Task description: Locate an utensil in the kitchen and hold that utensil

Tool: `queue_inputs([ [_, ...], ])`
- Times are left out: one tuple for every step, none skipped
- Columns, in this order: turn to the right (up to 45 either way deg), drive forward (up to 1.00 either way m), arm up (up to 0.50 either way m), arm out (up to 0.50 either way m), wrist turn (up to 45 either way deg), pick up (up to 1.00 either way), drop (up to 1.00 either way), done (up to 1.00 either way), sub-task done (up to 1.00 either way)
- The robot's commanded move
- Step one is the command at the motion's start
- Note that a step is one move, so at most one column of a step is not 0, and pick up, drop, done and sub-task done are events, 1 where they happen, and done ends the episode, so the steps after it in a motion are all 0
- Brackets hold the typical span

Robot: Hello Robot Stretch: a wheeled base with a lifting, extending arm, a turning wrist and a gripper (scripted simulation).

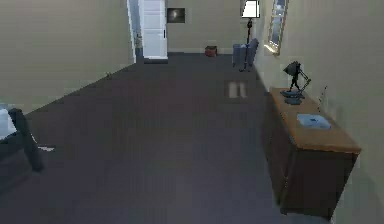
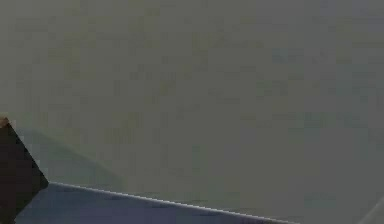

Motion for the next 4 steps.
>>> queue_inputs([
  [45.0, 0.00, 0.00, 0.00, 0.0, 0.00, 0.00, 0.00, 0.00],
  [9.0, 0.00, 0.00, 0.00, 0.0, 0.00, 0.00, 0.00, 0.00],
  [0.0, 0.30, 0.00, 0.00, 0.0, 0.00, 0.00, 0.00, 0.00],
  [27.0, 0.00, 0.00, 0.00, 0.0, 0.00, 0.00, 0.00, 0.00],
])
